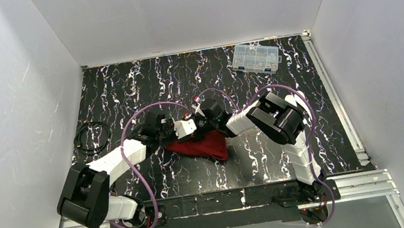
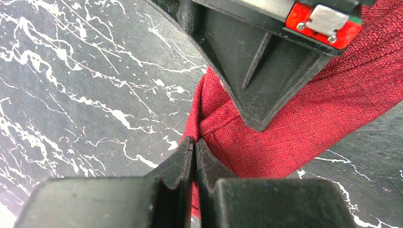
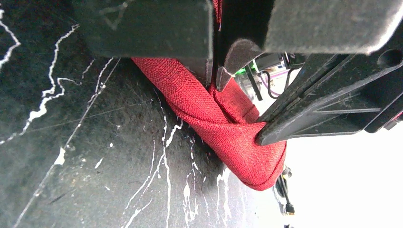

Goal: Fold the napkin into a case and place the utensils inside
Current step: Stuff the top corner of the smaller-rectangle-folded napkin into the folded napkin.

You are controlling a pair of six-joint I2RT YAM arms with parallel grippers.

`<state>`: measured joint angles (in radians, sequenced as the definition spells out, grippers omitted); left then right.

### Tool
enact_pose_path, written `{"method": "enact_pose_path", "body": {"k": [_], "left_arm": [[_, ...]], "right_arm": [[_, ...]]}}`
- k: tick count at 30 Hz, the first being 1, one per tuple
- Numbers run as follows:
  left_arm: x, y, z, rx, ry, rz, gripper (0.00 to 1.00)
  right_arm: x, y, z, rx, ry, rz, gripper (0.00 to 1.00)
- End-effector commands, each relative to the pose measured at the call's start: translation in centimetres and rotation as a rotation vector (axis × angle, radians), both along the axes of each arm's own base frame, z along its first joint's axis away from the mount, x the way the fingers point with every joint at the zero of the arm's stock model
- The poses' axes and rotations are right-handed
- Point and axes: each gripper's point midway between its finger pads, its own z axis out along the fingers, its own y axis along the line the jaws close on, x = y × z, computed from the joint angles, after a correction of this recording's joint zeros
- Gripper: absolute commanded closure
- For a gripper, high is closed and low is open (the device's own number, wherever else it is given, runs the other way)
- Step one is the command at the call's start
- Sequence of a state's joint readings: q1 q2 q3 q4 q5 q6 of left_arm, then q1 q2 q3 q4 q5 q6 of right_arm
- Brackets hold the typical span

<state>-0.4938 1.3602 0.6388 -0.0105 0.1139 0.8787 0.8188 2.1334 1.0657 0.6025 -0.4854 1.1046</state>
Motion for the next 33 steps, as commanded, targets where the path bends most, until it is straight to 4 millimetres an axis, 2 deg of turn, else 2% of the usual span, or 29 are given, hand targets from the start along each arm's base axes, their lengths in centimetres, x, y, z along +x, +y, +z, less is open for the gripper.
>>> {"method": "enact_pose_path", "body": {"k": [1,14,22,27,33], "left_arm": [[0.0,-0.7,1.7,-0.035,-0.020,-0.029,1.00],[-0.2,-0.9,1.1,-0.035,-0.028,-0.055,1.00],[-0.5,-0.7,0.7,-0.029,-0.022,-0.061,1.00],[-0.7,-0.6,0.4,-0.021,-0.016,-0.067,1.00],[-0.9,-0.4,0.1,-0.011,-0.015,-0.073,1.00]], "right_arm": [[0.8,0.5,1.6,0.033,-0.025,-0.009,0.99],[-0.4,2.0,3.2,0.006,-0.043,0.060,0.99],[0.1,2.8,5.1,0.045,-0.067,0.067,0.99],[0.3,3.1,4.7,0.052,-0.058,0.075,0.99],[1.2,1.9,3.5,0.044,-0.043,0.063,0.99]]}}
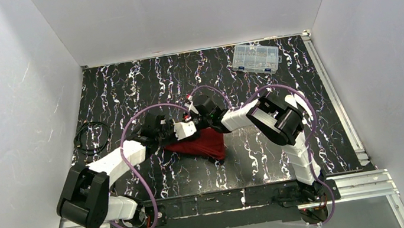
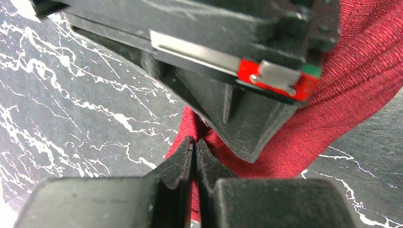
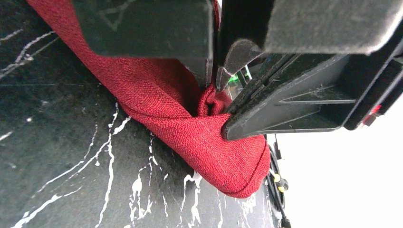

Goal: Fold the napkin into a case and place the utensils inside
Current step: Stuff the top corner of the smaller-rectangle-folded napkin into the folded napkin.

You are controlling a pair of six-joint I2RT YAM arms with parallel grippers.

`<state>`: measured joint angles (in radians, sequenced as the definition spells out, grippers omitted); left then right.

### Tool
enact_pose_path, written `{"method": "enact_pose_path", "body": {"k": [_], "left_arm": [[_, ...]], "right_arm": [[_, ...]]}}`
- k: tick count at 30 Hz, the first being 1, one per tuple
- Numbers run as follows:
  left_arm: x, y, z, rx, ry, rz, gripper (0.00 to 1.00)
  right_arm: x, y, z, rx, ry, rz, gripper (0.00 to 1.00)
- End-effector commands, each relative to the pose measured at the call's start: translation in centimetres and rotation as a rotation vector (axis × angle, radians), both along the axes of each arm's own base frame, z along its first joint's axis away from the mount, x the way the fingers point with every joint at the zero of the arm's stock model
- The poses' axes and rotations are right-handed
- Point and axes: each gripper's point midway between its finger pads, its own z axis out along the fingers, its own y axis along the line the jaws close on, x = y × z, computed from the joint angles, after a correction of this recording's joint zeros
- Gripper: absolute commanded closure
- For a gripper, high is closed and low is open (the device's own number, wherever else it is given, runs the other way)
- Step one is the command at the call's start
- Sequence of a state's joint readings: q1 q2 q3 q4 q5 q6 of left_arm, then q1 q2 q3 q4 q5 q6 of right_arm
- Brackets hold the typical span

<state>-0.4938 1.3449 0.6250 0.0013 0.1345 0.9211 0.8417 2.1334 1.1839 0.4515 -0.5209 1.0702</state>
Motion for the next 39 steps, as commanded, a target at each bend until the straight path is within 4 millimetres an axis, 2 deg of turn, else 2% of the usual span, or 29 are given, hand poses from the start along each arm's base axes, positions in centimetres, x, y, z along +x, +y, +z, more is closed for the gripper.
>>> {"method": "enact_pose_path", "body": {"k": [1,7,14,23,26,30,35,39], "left_arm": [[-0.8,-0.2,-0.1,-0.013,0.008,-0.032,1.00],[-0.7,-0.2,-0.2,-0.007,-0.004,-0.046,1.00],[-0.6,-0.5,-0.2,-0.015,-0.015,-0.051,1.00],[0.6,-1.2,1.6,-0.063,-0.016,-0.002,1.00],[-0.4,-1.0,0.8,-0.044,0.032,-0.018,0.98],[-1.3,-0.9,0.1,-0.037,0.061,-0.040,0.95],[-1.6,-0.6,-1.0,-0.003,0.054,-0.084,0.92],[-1.8,-0.4,-1.7,0.020,0.035,-0.114,0.91]], "right_arm": [[1.7,0.0,1.6,0.058,-0.045,0.006,0.99],[1.9,-0.7,0.7,0.006,-0.042,0.043,0.99],[1.8,0.3,0.2,-0.014,-0.036,0.086,0.99],[1.0,-0.2,-3.0,-0.073,0.009,0.072,0.99],[1.2,-0.4,-3.5,-0.074,0.017,0.060,0.99],[1.6,-0.4,-3.3,-0.065,0.020,0.051,0.99],[2.0,0.1,-1.0,-0.020,-0.007,0.061,0.99],[2.1,0.2,-0.5,-0.008,-0.010,0.069,0.99]]}}
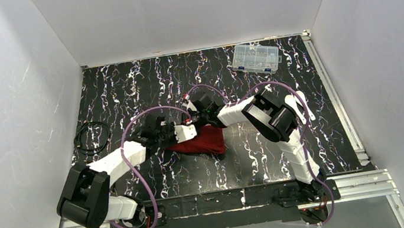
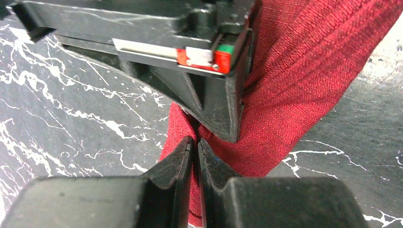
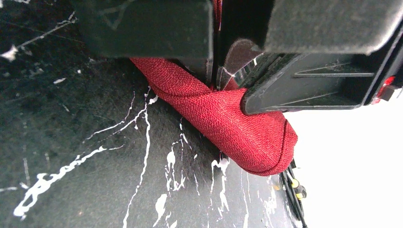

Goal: Fold the napkin into a case and place the utensils inside
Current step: Stuff the top corner of the smaller-rectangle-folded napkin into the folded napkin.

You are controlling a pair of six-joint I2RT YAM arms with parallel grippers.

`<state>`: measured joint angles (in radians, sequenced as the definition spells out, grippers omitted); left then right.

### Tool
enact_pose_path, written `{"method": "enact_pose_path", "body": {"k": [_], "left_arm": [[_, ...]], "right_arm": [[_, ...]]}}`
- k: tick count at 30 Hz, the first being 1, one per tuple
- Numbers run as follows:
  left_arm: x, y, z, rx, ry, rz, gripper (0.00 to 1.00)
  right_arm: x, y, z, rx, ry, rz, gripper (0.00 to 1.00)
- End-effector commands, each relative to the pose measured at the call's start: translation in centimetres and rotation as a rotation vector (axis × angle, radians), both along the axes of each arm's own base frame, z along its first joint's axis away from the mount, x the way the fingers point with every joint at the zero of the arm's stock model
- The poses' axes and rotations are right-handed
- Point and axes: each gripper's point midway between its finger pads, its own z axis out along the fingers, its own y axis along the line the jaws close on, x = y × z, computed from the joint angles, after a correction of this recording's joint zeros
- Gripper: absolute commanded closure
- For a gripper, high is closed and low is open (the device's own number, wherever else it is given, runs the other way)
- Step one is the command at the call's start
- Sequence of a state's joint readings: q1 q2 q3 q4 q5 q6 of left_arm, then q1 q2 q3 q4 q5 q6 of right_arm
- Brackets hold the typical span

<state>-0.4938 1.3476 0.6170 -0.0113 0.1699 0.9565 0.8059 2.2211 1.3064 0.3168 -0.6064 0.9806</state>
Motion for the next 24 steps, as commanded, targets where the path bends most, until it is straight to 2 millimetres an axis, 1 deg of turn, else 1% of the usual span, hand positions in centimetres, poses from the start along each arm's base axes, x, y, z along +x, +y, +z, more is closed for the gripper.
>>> {"method": "enact_pose_path", "body": {"k": [1,4,8,10,11,13,16,19,20,21,22,24], "left_arm": [[-1.1,-0.1,-1.2,0.014,0.007,-0.069,0.91],[-1.4,0.1,-1.9,0.032,-0.011,-0.104,0.91],[-2.7,0.5,-3.5,0.073,-0.007,-0.186,0.91],[-3.2,0.7,-4.1,0.089,-0.010,-0.222,0.91],[-3.4,0.8,-4.4,0.099,-0.008,-0.238,0.92],[-3.7,0.9,-4.9,0.117,-0.014,-0.274,0.93],[-4.5,1.2,-5.7,0.142,-0.022,-0.324,0.94],[-4.5,1.2,-5.7,0.143,-0.031,-0.335,0.98],[-4.5,1.2,-5.7,0.143,-0.032,-0.336,0.99],[-4.5,1.2,-5.7,0.144,-0.032,-0.337,1.00],[-4.5,1.2,-5.7,0.146,-0.032,-0.340,1.00],[-4.6,1.1,-5.7,0.144,-0.029,-0.350,1.00]], "right_arm": [[1.0,0.3,1.4,0.041,-0.029,-0.009,0.99],[1.0,0.5,2.0,0.086,-0.018,-0.008,0.99],[0.8,0.7,2.2,0.100,-0.024,0.018,0.99],[0.8,0.7,2.1,0.096,-0.028,0.026,0.96],[0.7,0.6,2.0,0.095,-0.028,0.031,0.94],[0.7,0.4,2.0,0.091,-0.030,0.038,0.86],[1.2,-0.3,2.1,0.083,-0.038,0.039,0.81],[1.9,-1.2,2.7,0.086,-0.045,0.041,0.77],[2.2,-1.6,2.9,0.086,-0.048,0.041,0.74],[2.3,-1.9,3.2,0.082,-0.054,0.047,0.67],[2.5,-2.2,3.4,0.074,-0.066,0.052,0.62],[3.0,-2.7,4.2,0.064,-0.097,0.059,0.56]]}}
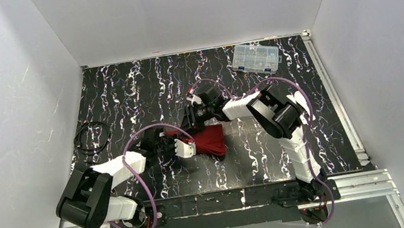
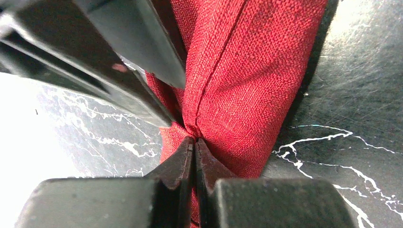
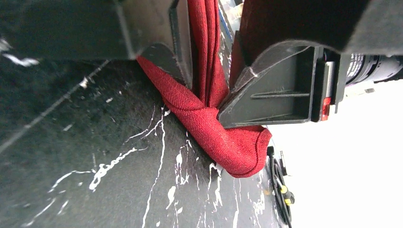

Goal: Fold the napkin into a case and place the utensils inside
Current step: Stuff the top corner of the smaller-rectangle-folded napkin into the folded napkin, then fold the 2/3-rectangle-folded napkin at the center of the board.

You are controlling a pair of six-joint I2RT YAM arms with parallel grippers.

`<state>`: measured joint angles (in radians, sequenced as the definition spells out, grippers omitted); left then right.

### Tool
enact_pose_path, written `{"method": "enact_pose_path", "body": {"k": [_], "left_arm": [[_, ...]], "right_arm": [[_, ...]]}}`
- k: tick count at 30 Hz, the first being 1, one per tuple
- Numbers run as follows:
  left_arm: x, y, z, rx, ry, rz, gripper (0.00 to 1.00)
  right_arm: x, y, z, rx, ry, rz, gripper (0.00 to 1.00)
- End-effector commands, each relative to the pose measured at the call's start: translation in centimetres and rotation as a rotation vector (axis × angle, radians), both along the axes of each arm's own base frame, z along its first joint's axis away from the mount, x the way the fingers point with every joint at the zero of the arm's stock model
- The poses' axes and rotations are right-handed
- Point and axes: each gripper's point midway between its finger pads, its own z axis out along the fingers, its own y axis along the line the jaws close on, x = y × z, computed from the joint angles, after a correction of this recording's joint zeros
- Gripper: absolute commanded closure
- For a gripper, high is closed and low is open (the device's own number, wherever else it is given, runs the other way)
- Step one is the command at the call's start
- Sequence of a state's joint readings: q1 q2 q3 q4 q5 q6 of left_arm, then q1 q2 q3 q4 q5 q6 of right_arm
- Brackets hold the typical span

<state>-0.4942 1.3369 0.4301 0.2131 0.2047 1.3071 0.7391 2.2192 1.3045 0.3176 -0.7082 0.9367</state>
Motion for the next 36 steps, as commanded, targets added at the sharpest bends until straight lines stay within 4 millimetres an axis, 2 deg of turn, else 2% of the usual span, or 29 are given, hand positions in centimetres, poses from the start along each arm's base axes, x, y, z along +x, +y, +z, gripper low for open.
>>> {"method": "enact_pose_path", "body": {"k": [1,5,7,9,10,11,12,14,15,17,20,23,26,28,33,36], "left_arm": [[-4.2,0.8,-3.5,0.052,0.173,-0.060,1.00],[-4.6,0.8,-3.6,0.066,0.198,-0.082,1.00],[-4.7,0.7,-3.6,0.067,0.197,-0.093,1.00],[-4.8,0.7,-3.6,0.069,0.202,-0.095,1.00],[-4.8,0.7,-3.6,0.069,0.206,-0.096,1.00],[-4.9,0.7,-3.6,0.068,0.208,-0.096,1.00],[-4.9,0.7,-3.6,0.068,0.208,-0.098,1.00],[-4.9,0.7,-3.6,0.067,0.205,-0.102,1.00],[-5.0,0.7,-3.6,0.066,0.204,-0.101,1.00],[-5.0,0.7,-3.5,0.063,0.201,-0.101,1.00],[-5.0,0.7,-3.5,0.058,0.193,-0.104,1.00],[-5.0,0.6,-3.6,0.053,0.193,-0.101,1.00],[-4.9,0.6,-3.6,0.049,0.194,-0.095,1.00],[-5.0,0.6,-3.6,0.047,0.194,-0.094,1.00],[-4.9,0.6,-3.6,0.045,0.192,-0.091,1.00],[-4.8,0.6,-3.6,0.045,0.189,-0.088,1.00]], "right_arm": [[1.9,-1.2,3.9,0.018,-0.115,0.021,0.54],[3.7,-4.4,5.9,-0.002,-0.159,-0.034,0.48],[4.7,-6.8,7.1,-0.008,-0.187,-0.084,0.40],[5.3,-9.3,8.5,-0.041,-0.287,-0.118,0.30],[5.5,-10.7,10.0,-0.077,-0.393,-0.130,0.27],[5.4,-12.3,10.3,-0.147,-0.481,-0.134,0.24],[4.8,-13.3,10.7,-0.196,-0.583,-0.111,0.20],[3.8,-15.1,11.5,-0.253,-0.798,-0.070,0.03],[2.7,-16.0,10.9,-0.286,-0.905,0.000,0.02],[0.7,-16.8,11.3,-0.300,-1.064,0.108,0.01],[-1.3,-18.1,10.9,-0.322,-1.153,0.213,0.01],[-2.9,-18.4,10.5,-0.317,-1.191,0.285,0.01],[-4.9,-17.8,10.1,-0.309,-1.293,0.363,0.01],[-6.2,-17.4,9.1,-0.309,-1.321,0.450,0.01],[-9.2,-14.7,7.6,-0.291,-1.405,0.599,0.01],[-10.4,-14.0,5.7,-0.318,-1.442,0.666,0.01]]}}
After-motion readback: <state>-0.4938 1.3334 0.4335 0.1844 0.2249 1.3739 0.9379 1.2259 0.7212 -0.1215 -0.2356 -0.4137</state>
